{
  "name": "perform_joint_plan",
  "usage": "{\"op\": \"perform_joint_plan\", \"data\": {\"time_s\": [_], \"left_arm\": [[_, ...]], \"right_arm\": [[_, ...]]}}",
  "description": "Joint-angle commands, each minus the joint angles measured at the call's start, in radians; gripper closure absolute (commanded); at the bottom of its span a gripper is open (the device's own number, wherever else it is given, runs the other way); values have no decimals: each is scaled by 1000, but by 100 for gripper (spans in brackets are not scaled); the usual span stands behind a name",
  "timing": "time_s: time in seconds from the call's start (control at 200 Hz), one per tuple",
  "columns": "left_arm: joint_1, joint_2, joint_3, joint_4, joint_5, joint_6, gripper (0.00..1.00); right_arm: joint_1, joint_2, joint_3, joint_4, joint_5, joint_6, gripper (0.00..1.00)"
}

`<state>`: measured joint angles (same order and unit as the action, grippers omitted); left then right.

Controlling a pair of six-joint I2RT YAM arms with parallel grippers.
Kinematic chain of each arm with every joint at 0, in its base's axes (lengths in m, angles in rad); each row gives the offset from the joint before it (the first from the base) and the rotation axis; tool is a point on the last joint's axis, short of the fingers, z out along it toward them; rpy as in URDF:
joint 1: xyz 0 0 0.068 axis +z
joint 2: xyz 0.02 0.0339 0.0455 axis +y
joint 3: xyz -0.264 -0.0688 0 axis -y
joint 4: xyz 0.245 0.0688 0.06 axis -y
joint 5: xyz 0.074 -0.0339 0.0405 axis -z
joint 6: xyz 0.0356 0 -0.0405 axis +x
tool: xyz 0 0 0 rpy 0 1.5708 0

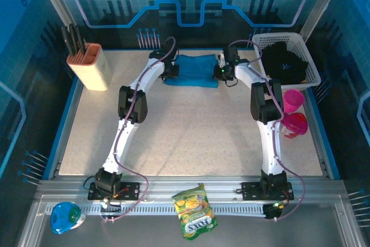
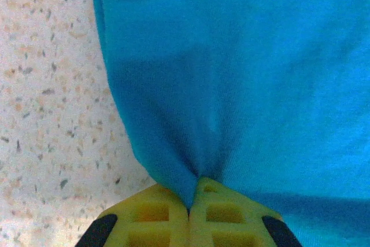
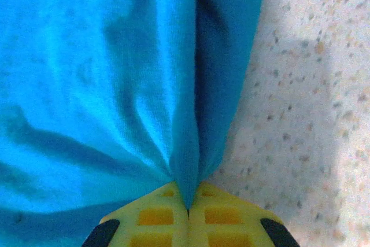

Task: Fold and stack the t-shirts

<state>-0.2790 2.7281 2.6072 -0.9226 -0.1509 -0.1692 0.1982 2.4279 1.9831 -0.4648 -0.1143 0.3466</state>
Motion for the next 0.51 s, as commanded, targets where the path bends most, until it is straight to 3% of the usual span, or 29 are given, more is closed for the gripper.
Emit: {"op": "perform_joint_plan", "data": {"time_s": [0.0, 0.14, 0.22, 0.34, 0.435, 0.5], "left_arm": [[15, 40, 33, -52, 21, 73, 100], [27, 29, 34, -12, 28, 92, 86], [32, 18, 34, 4, 36, 96, 61], [32, -11, 34, 19, 30, 113, 28], [32, -56, 34, 28, 26, 125, 15], [32, -101, 33, 31, 24, 131, 10]], "right_arm": [[-26, 61, 106, -74, 6, -9, 100], [-32, 108, 206, -122, 8, -14, 100], [-32, 110, 226, -135, 3, -16, 99], [-30, 73, 212, -138, -8, -15, 70], [-31, 10, 183, -142, 2, -31, 46], [-31, -39, 168, -153, 11, -44, 34]]}}
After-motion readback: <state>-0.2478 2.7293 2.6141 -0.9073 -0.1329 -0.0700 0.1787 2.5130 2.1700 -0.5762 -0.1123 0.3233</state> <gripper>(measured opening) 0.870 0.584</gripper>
